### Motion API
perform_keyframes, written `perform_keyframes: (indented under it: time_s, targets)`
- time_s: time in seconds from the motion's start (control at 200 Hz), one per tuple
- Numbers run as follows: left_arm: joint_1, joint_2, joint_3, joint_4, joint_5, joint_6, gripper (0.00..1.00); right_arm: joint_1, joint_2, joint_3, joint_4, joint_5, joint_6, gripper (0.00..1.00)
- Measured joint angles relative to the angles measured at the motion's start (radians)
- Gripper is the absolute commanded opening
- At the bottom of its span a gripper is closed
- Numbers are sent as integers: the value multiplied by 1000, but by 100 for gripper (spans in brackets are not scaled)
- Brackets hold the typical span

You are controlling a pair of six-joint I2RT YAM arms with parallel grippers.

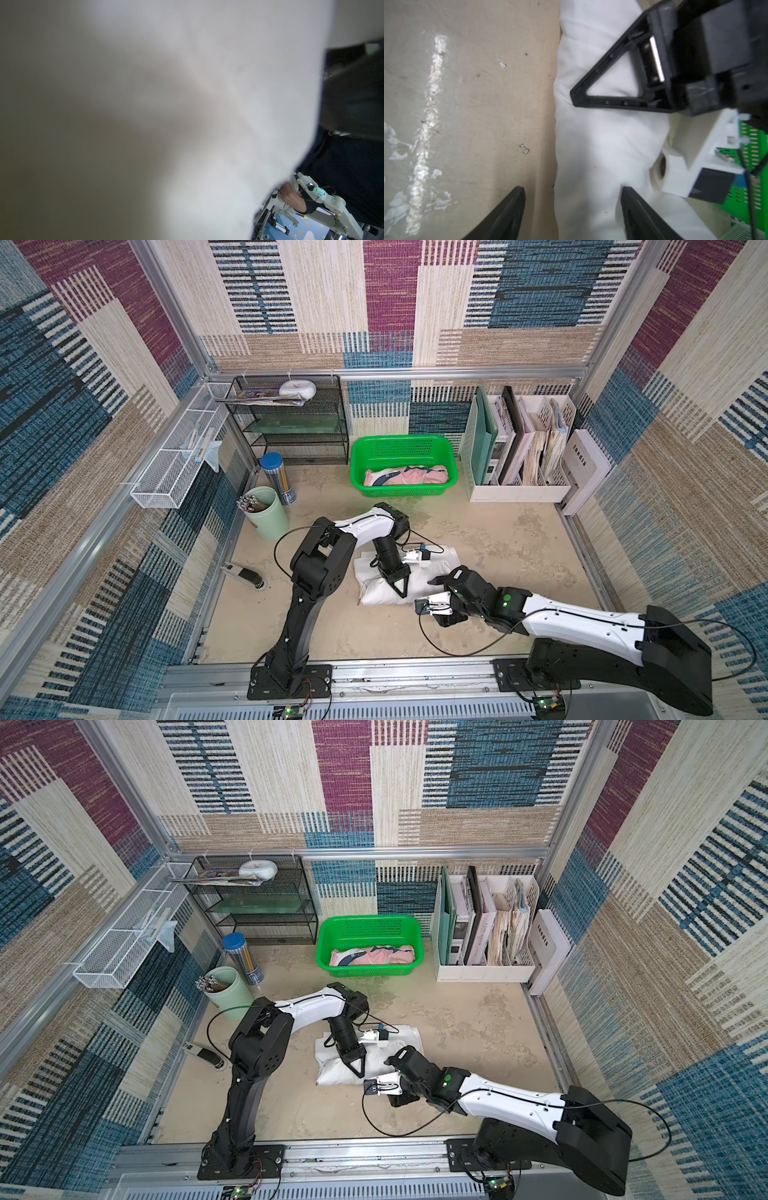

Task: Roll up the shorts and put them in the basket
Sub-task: Roll the shorts at the center of the board.

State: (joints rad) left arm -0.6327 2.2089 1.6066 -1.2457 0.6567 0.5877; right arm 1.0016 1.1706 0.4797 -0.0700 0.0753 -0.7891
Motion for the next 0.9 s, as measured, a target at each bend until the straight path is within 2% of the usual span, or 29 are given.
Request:
perform_keyframes:
  time_s: [0.15,0.215,0.24,0.33,0.416,0.471,0.641,0.761,0.766,0.781,0.791,0.896]
  targets:
    - [0,-1,-3,0,2,4,22,-41,105,-7,83,11,-1,74]
    - [1,-6,-11,3,5,9,23,-61,146,-5,105,12,-3,67]
    - [1,-9,-13,4,5,12,24,-69,157,-2,114,6,-3,60]
    - [1,-15,-18,9,5,19,27,-98,185,9,142,-2,-8,22]
    - [1,-17,-22,12,16,23,30,-112,200,18,148,-24,-8,0]
    - [2,-21,-25,14,19,26,36,-119,204,29,133,-37,-2,0]
    - [3,-81,-46,38,-6,25,62,-157,199,100,25,-103,16,0]
    - [18,-172,-82,71,-33,14,66,-197,185,154,-80,-176,49,0]
    - [19,-175,-84,72,-34,15,68,-198,185,156,-84,-179,50,0]
    - [23,-189,-89,76,-36,14,92,-202,184,162,-98,-188,56,0]
    - [24,-196,-92,79,-38,14,97,-205,184,164,-106,-192,58,0]
    - [41,-277,-124,117,-69,-11,100,-225,187,194,-192,-247,86,0]
